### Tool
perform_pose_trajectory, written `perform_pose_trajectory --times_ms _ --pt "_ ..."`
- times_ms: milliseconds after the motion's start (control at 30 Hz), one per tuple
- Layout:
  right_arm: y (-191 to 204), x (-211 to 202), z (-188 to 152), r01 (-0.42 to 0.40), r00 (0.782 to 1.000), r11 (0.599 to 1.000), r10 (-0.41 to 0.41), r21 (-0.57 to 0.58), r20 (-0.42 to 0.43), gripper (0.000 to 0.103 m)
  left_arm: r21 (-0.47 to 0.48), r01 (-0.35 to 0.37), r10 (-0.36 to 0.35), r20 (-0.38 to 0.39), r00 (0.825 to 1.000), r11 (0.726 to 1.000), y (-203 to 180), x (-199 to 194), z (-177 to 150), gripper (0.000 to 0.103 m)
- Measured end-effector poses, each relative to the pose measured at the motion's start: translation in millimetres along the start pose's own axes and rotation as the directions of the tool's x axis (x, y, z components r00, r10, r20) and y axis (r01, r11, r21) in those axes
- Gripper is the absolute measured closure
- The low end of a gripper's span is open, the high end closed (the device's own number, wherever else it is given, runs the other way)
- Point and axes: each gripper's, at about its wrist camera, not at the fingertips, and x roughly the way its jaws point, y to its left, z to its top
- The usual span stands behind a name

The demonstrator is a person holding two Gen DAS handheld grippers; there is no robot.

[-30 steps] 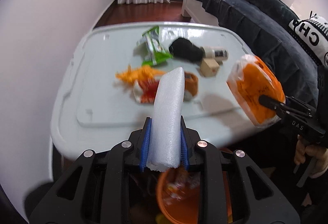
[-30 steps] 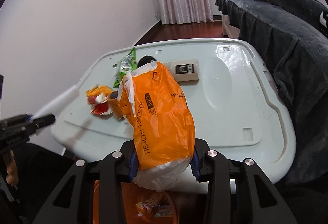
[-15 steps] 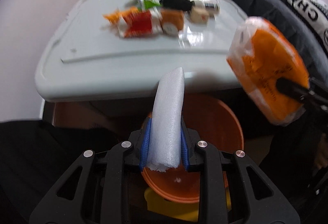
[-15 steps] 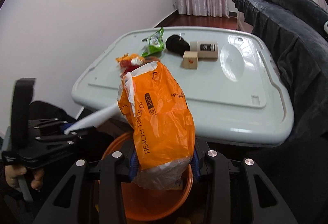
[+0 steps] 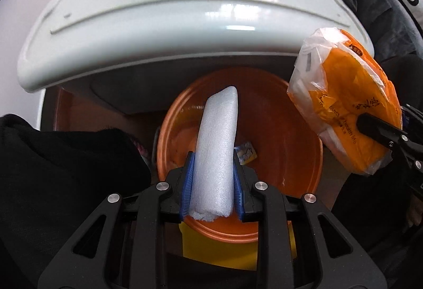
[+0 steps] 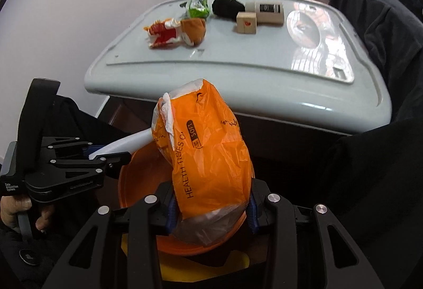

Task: Collect trash
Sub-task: 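Carry the foam strip and tissue bag over the orange bucket and release both, then grasp the orange sock with the right tool and lift it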

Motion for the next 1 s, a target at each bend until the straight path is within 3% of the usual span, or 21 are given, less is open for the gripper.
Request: perform_pose_trajectory --times_ms 467,533,567,600,1000 --pt "2.1 9.8 -0.9 -0.015 0.999 1.0 0.015 -0.008 -0.048 0.061 -0.002 -0.003 0.003 -0.03 1.0 1.0 4.3 3.7 0.4 0.075" --pt "2.1 10.0 -0.6 -0.016 0.999 1.0 0.016 -0.007 -0.048 0.054 -0.007 -0.021 0.021 -0.031 0.999 1.0 0.1 4.7 5.0 0.057" --pt "2.0 9.1 -0.3 -0.015 0.999 1.0 0.015 -0.007 -0.043 0.047 -0.012 -0.033 0.033 -0.028 0.999 0.999 0.8 3.7 5.2 0.036" --pt "1.8 7.6 -0.1 -0.014 0.999 1.0 0.014 -0.006 -0.036 0.043 -0.02 -0.042 0.041 -0.02 0.999 0.999 1.7 2.0 5.1 0.025" --pt "-17.6 -7.1 16.2 -0.011 0.999 0.998 0.008 0.058 0.044 0.043 -0.093 -0.001 0.005 0.039 0.999 0.996 19.5 -14.7 10.4 0.024"
